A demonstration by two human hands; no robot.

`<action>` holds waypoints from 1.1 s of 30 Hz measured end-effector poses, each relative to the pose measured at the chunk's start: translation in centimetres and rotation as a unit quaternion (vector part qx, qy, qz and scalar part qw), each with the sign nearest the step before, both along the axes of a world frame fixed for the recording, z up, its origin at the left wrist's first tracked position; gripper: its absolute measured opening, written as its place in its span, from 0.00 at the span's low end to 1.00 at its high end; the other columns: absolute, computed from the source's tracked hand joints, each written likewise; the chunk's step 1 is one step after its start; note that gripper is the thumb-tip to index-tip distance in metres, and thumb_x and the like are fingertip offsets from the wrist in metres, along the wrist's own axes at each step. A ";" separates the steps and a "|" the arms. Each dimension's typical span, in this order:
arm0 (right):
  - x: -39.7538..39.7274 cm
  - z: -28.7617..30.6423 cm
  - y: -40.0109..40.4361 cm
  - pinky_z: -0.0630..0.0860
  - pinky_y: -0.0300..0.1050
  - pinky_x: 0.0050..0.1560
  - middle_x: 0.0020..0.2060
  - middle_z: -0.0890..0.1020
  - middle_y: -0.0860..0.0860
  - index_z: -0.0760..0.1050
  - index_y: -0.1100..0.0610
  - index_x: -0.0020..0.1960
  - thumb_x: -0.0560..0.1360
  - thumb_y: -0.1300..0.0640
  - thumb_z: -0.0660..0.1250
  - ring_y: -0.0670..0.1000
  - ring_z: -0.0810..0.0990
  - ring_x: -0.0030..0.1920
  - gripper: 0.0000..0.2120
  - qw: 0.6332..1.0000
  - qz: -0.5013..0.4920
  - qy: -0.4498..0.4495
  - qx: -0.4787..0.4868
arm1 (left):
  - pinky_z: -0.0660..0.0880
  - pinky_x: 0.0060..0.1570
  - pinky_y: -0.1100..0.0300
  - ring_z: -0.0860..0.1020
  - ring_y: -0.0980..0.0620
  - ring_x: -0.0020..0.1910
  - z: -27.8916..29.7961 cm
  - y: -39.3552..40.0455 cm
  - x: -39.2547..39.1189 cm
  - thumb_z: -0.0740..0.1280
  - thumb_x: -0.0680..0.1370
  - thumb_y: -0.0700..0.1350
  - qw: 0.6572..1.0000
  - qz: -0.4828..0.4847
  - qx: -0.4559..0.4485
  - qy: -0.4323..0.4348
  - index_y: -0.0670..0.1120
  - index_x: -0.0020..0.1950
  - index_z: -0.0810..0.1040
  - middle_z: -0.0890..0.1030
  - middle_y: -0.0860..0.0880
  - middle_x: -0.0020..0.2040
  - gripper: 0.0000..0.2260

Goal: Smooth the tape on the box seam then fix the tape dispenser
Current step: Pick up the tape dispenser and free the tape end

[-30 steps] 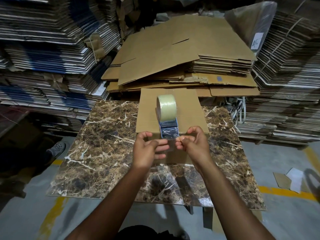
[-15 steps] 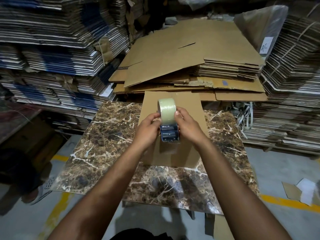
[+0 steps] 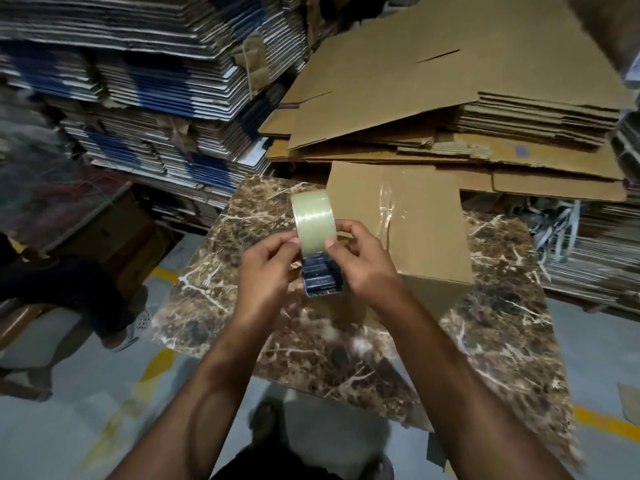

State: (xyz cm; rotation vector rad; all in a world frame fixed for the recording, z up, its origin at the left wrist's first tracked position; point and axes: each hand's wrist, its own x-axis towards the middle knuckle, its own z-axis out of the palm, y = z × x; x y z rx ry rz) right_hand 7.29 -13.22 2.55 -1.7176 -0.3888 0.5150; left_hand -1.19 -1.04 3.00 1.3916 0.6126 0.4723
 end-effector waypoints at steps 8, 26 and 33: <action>-2.2 -1.0 11.5 0.80 0.55 0.60 0.57 0.83 0.50 0.72 0.43 0.65 0.71 0.46 0.70 0.50 0.82 0.55 0.23 0.999 0.005 0.030 -0.016 | 0.80 0.43 0.57 0.85 0.49 0.46 -1.1 12.3 -1.2 0.65 0.82 0.42 0.999 -0.025 0.022 -0.013 0.45 0.55 0.85 0.87 0.46 0.46 0.09; 0.1 -18.1 23.8 0.78 0.49 0.56 0.59 0.81 0.54 0.67 0.55 0.72 0.68 0.68 0.68 0.55 0.80 0.59 0.33 0.974 -0.023 0.221 -0.053 | 0.76 0.39 0.61 0.80 0.48 0.40 -20.6 26.5 4.5 0.65 0.80 0.42 0.956 -0.161 0.135 0.205 0.41 0.60 0.84 0.86 0.39 0.46 0.12; -0.7 -17.9 22.4 0.79 0.54 0.60 0.65 0.77 0.50 0.62 0.52 0.78 0.75 0.70 0.67 0.54 0.78 0.63 0.35 0.975 -0.035 0.211 -0.055 | 0.77 0.44 0.55 0.81 0.46 0.46 -21.8 28.1 3.6 0.64 0.77 0.41 0.960 -0.191 0.000 0.206 0.51 0.58 0.83 0.84 0.39 0.54 0.14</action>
